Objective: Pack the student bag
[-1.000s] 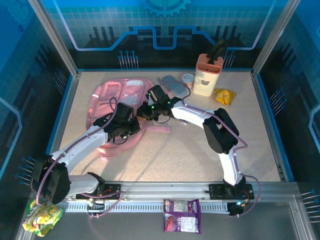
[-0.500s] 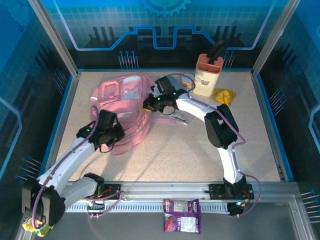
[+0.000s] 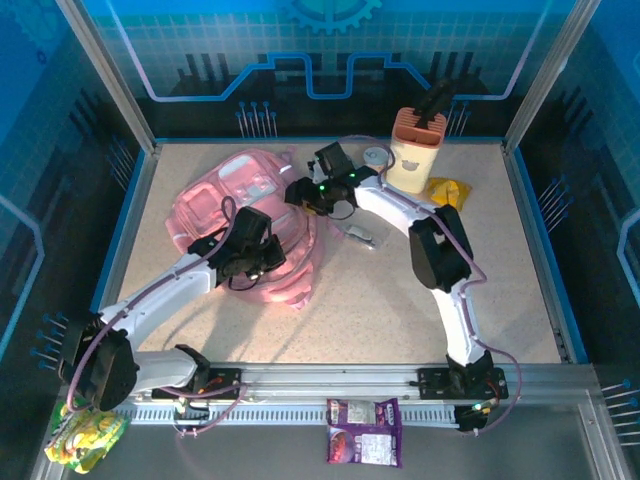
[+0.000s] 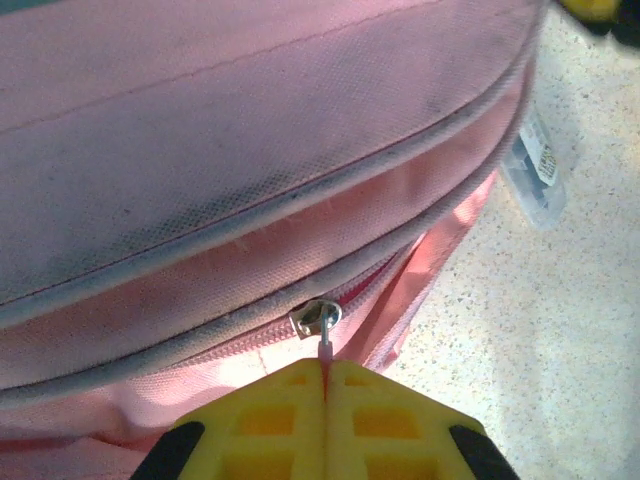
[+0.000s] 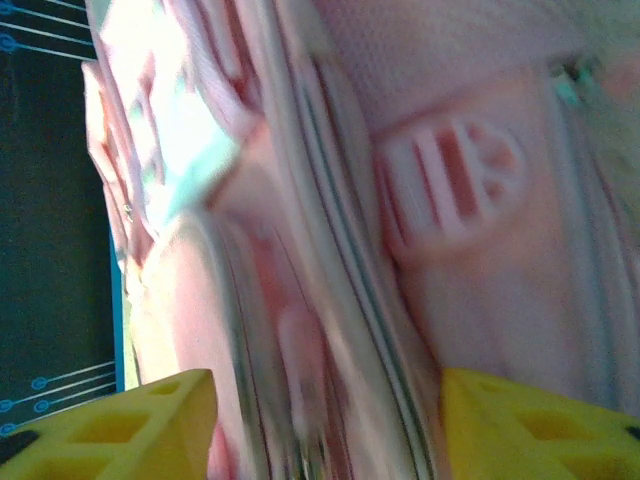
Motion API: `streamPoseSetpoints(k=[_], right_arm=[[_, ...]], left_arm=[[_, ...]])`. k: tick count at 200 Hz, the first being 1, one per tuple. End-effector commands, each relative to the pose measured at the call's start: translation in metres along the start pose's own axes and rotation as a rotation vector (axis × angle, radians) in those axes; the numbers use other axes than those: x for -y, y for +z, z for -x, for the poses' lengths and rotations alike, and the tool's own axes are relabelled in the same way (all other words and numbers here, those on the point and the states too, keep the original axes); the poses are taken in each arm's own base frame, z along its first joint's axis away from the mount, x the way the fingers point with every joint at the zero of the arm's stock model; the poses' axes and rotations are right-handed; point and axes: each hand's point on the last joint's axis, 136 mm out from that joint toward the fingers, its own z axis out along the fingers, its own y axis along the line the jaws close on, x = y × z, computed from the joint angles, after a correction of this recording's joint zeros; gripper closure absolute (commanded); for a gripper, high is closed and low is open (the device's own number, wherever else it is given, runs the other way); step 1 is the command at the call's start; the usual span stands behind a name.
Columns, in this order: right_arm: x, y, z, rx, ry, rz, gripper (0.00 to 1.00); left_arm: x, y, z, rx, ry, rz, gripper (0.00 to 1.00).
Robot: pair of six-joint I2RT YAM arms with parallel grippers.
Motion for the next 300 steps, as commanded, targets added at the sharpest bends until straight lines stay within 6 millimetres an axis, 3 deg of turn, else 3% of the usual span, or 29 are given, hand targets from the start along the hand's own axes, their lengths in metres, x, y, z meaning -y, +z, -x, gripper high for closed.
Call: streamPoseSetpoints(k=[1, 20, 52, 95, 111, 136, 166, 218, 243, 275, 300], right_arm=[[0.001, -0.039, -0.014, 0.022, 0.018, -0.012, 0.34], [0.0, -0.046, -0.038, -0.024, 0.046, 0.015, 0.31], [-0.016, -0.036, -0.074, -0.07, 0.078, 0.072, 0.4], [-0.016, -0.009, -0.092, -0.069, 0.13, 0.048, 0.46], [-0.021, -0.001, -0.09, -0.053, 0.12, 0.059, 0.53], [-0.022, 0.0, -0.081, -0.035, 0.086, 0.042, 0.72], [-0.016, -0.014, -0.064, 0.014, 0.053, 0.037, 1.0], [-0.01, -0.043, -0.021, 0.053, 0.038, 0.072, 1.0], [-0.011, -0.057, -0.006, 0.054, 0.027, 0.088, 1.0], [0.005, -0.068, 0.012, 0.059, 0.055, 0.066, 1.0], [-0.003, -0.059, 0.001, 0.031, 0.028, 0.067, 1.0]], left_arm=[[0.016, -0.005, 0.007, 0.027, 0.02, -0.057, 1.0], [0.015, -0.005, 0.005, 0.014, 0.026, -0.051, 1.0], [0.009, -0.002, 0.001, 0.006, 0.03, -0.028, 1.0], [0.003, 0.0, -0.003, 0.004, 0.032, -0.013, 1.0], [0.003, 0.002, -0.004, -0.003, 0.033, -0.017, 1.0], [-0.002, 0.005, -0.009, -0.015, 0.033, -0.01, 1.0], [-0.033, 0.006, -0.022, -0.042, 0.026, 0.094, 1.0], [-0.096, 0.001, -0.049, -0.065, 0.015, 0.314, 1.0], [-0.118, -0.008, -0.041, 0.014, -0.012, 0.396, 1.0], [-0.133, -0.017, -0.027, 0.09, -0.042, 0.431, 1.0], [-0.134, -0.018, -0.009, 0.138, -0.048, 0.433, 1.0]])
